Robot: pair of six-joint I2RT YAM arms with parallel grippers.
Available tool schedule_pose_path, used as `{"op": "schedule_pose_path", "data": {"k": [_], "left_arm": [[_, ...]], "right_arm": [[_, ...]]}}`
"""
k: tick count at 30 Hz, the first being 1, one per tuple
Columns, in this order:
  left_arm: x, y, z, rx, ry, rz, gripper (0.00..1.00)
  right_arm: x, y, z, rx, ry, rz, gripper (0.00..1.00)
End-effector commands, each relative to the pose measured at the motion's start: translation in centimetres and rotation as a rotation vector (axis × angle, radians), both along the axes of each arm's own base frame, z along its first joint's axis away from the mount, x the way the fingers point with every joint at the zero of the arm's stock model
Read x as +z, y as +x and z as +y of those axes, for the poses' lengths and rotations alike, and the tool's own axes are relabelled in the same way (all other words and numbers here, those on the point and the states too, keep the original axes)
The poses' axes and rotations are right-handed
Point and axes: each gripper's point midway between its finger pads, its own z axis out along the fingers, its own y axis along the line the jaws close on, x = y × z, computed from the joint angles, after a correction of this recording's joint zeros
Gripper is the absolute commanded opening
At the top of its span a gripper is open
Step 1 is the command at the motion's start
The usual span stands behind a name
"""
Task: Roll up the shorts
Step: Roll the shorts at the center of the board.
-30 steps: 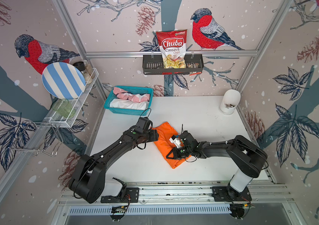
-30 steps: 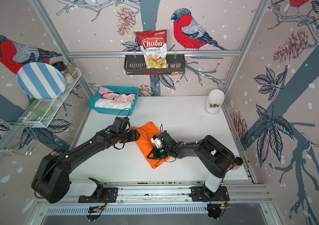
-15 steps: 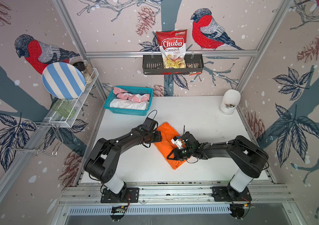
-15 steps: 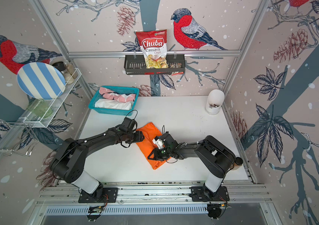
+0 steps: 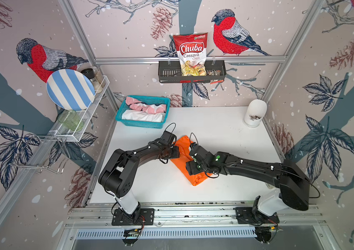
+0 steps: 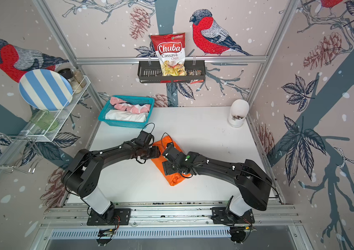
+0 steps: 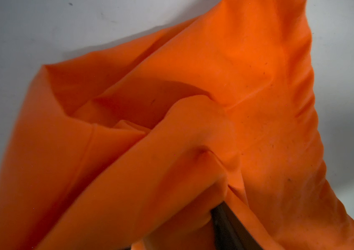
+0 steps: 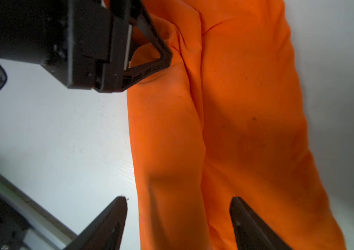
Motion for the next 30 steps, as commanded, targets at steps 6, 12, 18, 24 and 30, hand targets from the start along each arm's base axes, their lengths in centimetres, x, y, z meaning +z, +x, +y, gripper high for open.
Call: {"op": "schedule_pose_path", "data": {"k": [6,12,18,24,30], "left_arm": [[-0.2,-0.2,0.7,-0.013,0.048,0.009,0.59],[-0.3,-0.1,0.4,-0.023,0.039,0.011,0.59],[-0.3,0.0,0.1,-0.035,0.027,0.004,0.59],[1.1,0.4,0.6,-0.027,0.040,-0.031,0.64],[4.9,1.3,3.8,0.039,0.062,-0.098,0.72]], "right_arm": [[-1.8,-2.0,0.0,0.079,-0.461,-0.230,0.90],[-6.0,-2.1,-0.7,0.098,-0.650,-0.265,0.89],[-8.2,-1.1,-2.4,0.088,-0.704,-0.278,0.67],[-8.1,-2.7,-0.1,0.136,-0.520,-0.150,0.27],[-6.3,-5.7,4.2,0.188,-0.062,0.203,0.20]]}}
